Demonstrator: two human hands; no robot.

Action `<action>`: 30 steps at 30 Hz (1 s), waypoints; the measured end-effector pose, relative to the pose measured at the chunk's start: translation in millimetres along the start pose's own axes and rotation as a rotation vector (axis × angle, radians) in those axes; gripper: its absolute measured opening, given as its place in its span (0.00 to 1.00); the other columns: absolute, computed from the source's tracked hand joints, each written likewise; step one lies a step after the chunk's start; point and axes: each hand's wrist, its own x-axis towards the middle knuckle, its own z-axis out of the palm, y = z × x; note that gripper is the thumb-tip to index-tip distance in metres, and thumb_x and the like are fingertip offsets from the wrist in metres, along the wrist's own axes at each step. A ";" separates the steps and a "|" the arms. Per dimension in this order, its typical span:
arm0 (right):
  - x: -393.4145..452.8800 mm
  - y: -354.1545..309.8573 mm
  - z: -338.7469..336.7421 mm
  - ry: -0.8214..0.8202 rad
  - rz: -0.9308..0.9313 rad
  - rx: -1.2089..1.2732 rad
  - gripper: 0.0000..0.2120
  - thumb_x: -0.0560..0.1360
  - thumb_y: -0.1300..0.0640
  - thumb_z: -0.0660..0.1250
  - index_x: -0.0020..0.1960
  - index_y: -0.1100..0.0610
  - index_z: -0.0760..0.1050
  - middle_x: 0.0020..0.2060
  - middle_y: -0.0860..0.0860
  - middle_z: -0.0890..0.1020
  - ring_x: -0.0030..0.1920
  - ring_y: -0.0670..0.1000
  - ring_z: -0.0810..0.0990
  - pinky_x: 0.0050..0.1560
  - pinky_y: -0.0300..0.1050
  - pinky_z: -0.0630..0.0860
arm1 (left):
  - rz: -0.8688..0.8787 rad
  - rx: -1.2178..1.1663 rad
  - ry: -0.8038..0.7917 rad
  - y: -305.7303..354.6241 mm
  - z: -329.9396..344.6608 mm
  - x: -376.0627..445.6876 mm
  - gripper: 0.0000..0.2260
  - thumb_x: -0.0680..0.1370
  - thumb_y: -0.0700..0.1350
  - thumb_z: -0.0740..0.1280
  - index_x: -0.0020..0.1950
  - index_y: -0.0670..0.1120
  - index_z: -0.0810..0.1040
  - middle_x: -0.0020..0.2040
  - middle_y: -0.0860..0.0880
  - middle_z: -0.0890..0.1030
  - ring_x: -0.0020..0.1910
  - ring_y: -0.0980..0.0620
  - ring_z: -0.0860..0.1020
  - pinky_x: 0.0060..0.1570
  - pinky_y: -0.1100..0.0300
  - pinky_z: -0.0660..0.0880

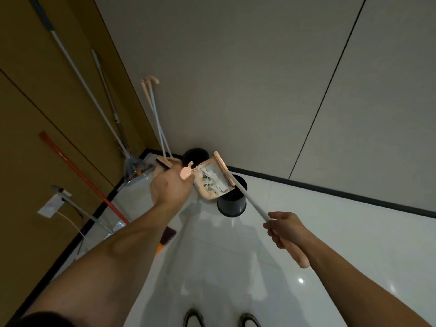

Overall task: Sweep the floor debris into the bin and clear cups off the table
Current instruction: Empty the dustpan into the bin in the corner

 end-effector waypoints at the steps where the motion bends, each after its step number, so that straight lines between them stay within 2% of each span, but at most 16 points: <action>1: 3.6 -0.4 3.8 0.016 0.001 0.016 0.09 0.74 0.66 0.69 0.52 0.57 0.78 0.27 0.54 0.75 0.23 0.49 0.71 0.25 0.40 0.68 | 0.026 0.014 -0.021 -2.0 3.2 5.2 0.14 0.77 0.59 0.68 0.49 0.48 0.79 0.43 0.45 0.82 0.46 0.42 0.80 0.39 0.55 0.71; 5: 16.9 -9.0 17.8 0.073 0.011 0.063 0.18 0.72 0.66 0.70 0.62 0.60 0.75 0.28 0.55 0.76 0.23 0.50 0.71 0.24 0.40 0.67 | 0.155 0.107 -0.042 -7.2 9.1 25.3 0.14 0.77 0.59 0.68 0.50 0.49 0.80 0.41 0.45 0.82 0.41 0.43 0.80 0.35 0.57 0.67; 9: 30.4 -20.9 27.8 0.098 0.031 0.107 0.24 0.72 0.66 0.70 0.68 0.60 0.72 0.28 0.55 0.76 0.22 0.50 0.70 0.24 0.39 0.68 | 0.366 0.159 0.004 -14.0 11.8 39.8 0.12 0.72 0.53 0.76 0.46 0.45 0.82 0.33 0.42 0.80 0.32 0.40 0.78 0.29 0.57 0.70; 13: 39.6 -25.3 34.3 0.110 0.048 0.126 0.25 0.73 0.67 0.70 0.69 0.61 0.71 0.27 0.56 0.76 0.22 0.49 0.71 0.24 0.39 0.69 | 0.458 0.157 0.044 -14.1 15.8 47.5 0.13 0.66 0.47 0.81 0.40 0.42 0.81 0.29 0.41 0.78 0.26 0.40 0.76 0.24 0.58 0.70; 19: 48.8 -25.7 38.3 0.112 0.061 0.160 0.25 0.74 0.66 0.69 0.70 0.62 0.70 0.28 0.55 0.76 0.23 0.49 0.72 0.24 0.39 0.70 | 0.533 0.141 -0.023 -20.0 28.1 59.4 0.12 0.70 0.49 0.78 0.40 0.46 0.77 0.28 0.47 0.77 0.25 0.46 0.74 0.28 0.64 0.54; 24: 52.9 -25.6 40.5 0.116 0.057 0.155 0.26 0.73 0.66 0.69 0.71 0.62 0.70 0.28 0.55 0.77 0.23 0.49 0.72 0.25 0.40 0.71 | 0.665 0.186 -0.074 -23.7 33.6 62.0 0.14 0.66 0.51 0.81 0.41 0.47 0.79 0.28 0.49 0.77 0.24 0.47 0.74 0.27 0.62 0.61; 30: 55.0 -26.7 40.5 0.131 0.057 0.157 0.25 0.74 0.66 0.69 0.70 0.62 0.70 0.29 0.56 0.77 0.23 0.49 0.73 0.25 0.40 0.71 | 0.713 0.189 -0.079 -20.0 33.5 65.7 0.16 0.63 0.50 0.82 0.39 0.47 0.78 0.25 0.49 0.74 0.21 0.48 0.72 0.29 0.64 0.54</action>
